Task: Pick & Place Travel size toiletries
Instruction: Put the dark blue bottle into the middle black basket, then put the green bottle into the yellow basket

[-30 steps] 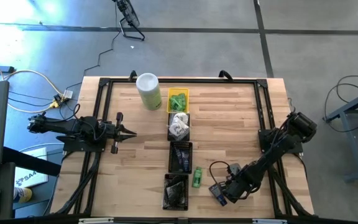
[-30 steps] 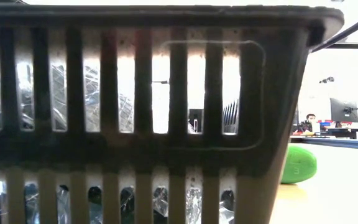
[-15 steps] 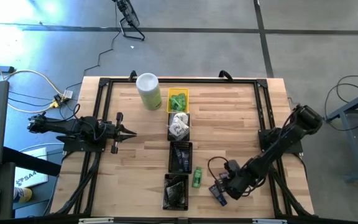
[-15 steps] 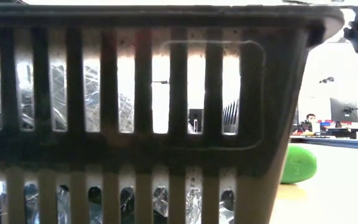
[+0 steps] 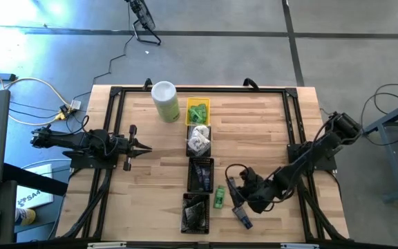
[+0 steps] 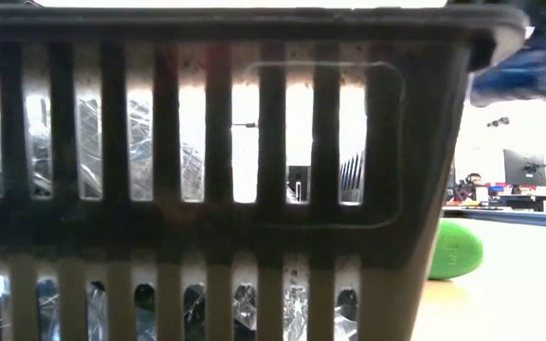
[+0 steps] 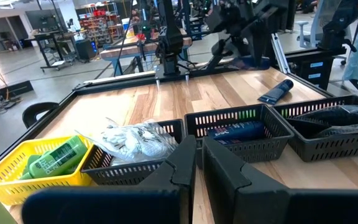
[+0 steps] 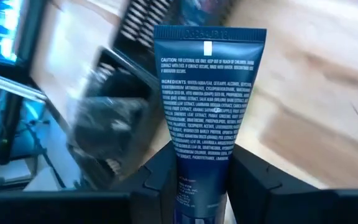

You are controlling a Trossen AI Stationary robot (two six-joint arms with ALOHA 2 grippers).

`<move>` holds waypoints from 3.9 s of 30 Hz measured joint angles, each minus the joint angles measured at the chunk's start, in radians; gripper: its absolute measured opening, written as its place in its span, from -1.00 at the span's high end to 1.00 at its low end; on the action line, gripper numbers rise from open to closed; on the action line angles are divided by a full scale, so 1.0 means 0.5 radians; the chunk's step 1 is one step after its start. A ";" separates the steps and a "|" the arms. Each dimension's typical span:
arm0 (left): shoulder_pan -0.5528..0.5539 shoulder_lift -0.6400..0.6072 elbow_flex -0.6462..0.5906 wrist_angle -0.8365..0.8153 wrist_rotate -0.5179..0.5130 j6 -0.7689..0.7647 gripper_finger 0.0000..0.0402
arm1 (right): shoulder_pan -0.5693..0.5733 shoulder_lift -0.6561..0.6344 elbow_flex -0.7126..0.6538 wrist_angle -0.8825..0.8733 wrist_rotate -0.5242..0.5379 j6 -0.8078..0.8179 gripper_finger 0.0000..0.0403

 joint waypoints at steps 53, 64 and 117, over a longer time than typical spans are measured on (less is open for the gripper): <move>0.000 0.000 0.000 0.000 0.000 0.000 0.88 | -0.602 0.542 0.002 1.229 -0.108 -1.240 0.48; 0.000 -0.001 0.000 0.000 0.000 0.000 0.88 | -0.602 0.542 0.002 1.227 -0.155 -1.253 0.48; 0.000 0.000 0.000 0.000 0.000 0.000 0.88 | -0.582 0.352 0.002 1.146 -0.190 -1.345 0.40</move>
